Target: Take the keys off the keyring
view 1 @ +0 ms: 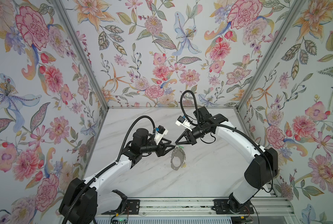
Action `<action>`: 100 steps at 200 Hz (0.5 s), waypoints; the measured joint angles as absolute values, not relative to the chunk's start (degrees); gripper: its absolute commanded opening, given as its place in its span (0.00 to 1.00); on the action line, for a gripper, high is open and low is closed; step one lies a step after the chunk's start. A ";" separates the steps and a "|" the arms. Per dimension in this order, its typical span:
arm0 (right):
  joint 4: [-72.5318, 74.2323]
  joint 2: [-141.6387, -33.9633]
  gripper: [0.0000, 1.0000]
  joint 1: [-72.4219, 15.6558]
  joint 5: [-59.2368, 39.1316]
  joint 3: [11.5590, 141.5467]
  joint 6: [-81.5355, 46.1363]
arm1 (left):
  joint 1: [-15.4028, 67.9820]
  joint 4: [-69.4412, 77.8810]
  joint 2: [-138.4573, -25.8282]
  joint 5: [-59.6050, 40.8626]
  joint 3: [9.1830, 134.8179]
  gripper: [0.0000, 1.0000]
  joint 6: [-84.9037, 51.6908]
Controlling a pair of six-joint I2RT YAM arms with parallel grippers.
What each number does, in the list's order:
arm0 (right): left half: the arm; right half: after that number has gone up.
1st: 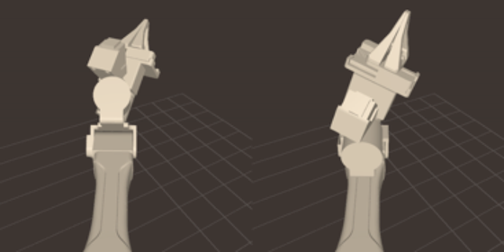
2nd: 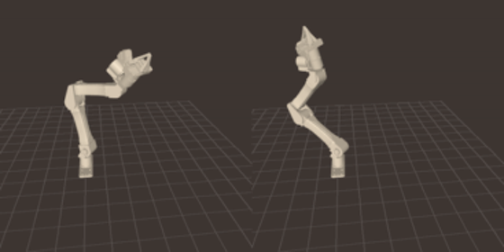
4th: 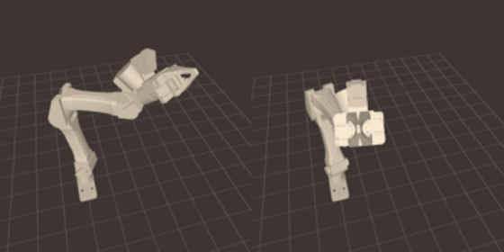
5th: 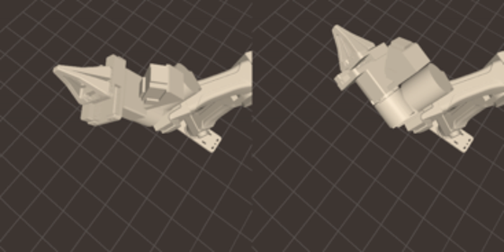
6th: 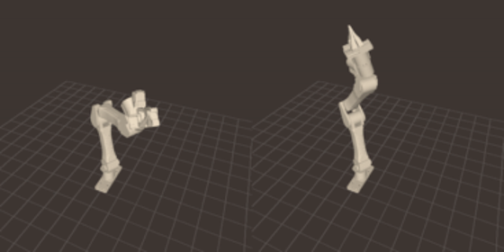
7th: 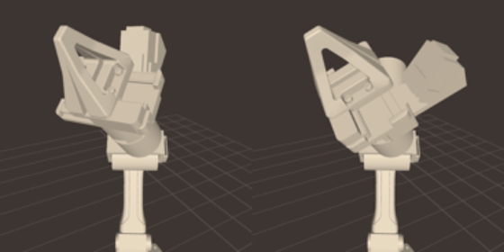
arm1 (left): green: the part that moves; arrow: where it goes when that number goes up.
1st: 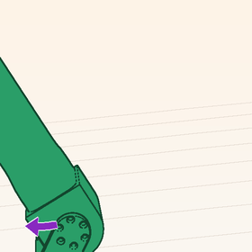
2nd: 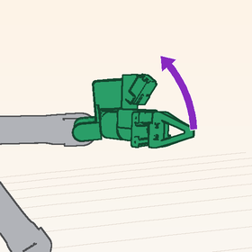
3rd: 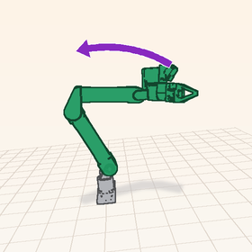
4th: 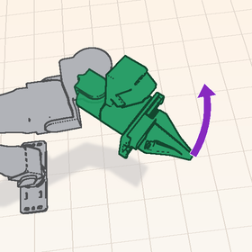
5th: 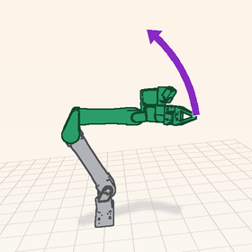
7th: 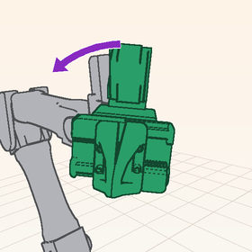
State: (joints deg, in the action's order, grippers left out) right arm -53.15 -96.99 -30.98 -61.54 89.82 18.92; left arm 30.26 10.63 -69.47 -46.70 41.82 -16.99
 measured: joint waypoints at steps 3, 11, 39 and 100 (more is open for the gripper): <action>-53.15 -97.06 0.00 -30.98 -61.54 89.86 18.92 | 30.26 11.14 -69.28 -46.81 41.52 0.49 -17.32; -53.15 -97.19 0.00 -30.98 -61.56 89.95 18.92 | 30.26 12.47 -68.79 -47.18 40.82 0.49 -18.04; -53.15 -97.49 0.00 -30.98 -61.56 89.95 18.94 | 30.26 17.15 -67.77 -48.14 39.13 0.49 -20.62; -53.15 -97.62 0.00 -30.98 -61.78 89.97 18.94 | 30.26 24.80 -67.20 -50.24 37.54 0.44 -23.90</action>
State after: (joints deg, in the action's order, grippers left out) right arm -53.15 -97.62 -30.98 -61.78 89.97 18.94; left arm 30.26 24.80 -67.20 -50.24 37.54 -23.90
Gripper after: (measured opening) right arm 0.049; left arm 0.450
